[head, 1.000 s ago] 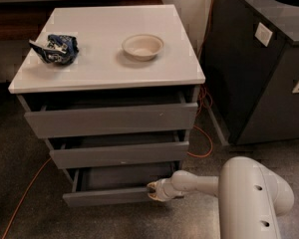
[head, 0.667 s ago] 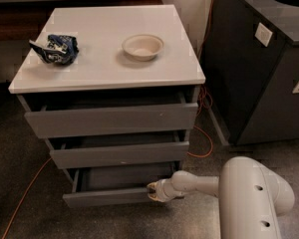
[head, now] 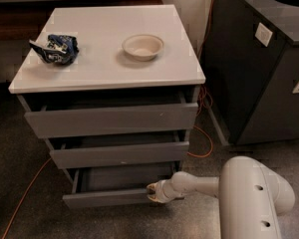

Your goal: Open bottom drawer

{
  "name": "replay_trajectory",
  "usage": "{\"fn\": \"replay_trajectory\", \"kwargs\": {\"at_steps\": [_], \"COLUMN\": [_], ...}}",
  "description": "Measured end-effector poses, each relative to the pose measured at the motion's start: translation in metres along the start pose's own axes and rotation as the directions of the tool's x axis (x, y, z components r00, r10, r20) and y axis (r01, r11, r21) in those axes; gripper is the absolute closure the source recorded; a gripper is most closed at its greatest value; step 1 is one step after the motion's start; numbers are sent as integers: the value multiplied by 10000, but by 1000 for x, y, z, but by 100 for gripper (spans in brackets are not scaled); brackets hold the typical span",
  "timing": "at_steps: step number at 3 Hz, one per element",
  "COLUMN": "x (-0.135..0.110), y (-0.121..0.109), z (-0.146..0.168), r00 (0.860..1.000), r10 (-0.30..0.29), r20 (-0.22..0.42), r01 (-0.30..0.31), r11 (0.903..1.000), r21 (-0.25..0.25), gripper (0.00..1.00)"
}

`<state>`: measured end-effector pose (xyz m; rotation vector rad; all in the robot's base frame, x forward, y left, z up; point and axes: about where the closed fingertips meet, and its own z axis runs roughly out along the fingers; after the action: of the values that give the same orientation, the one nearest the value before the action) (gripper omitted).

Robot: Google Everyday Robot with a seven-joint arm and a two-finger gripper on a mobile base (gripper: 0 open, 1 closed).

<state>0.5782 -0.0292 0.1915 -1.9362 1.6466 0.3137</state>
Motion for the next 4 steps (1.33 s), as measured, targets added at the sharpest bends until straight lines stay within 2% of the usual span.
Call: {"fn": "replay_trajectory", "kwargs": {"at_steps": [1, 3, 4], "x": [-6, -7, -12], "y": [14, 14, 47], "z": [-3, -5, -8], "r00": [9999, 9999, 9997], "r10": [-126, -128, -199], "r20": [40, 41, 151], "r01": [127, 128, 203], "r11": [9999, 9999, 9995], "r21": [-17, -16, -257], "gripper": [100, 100, 100]}}
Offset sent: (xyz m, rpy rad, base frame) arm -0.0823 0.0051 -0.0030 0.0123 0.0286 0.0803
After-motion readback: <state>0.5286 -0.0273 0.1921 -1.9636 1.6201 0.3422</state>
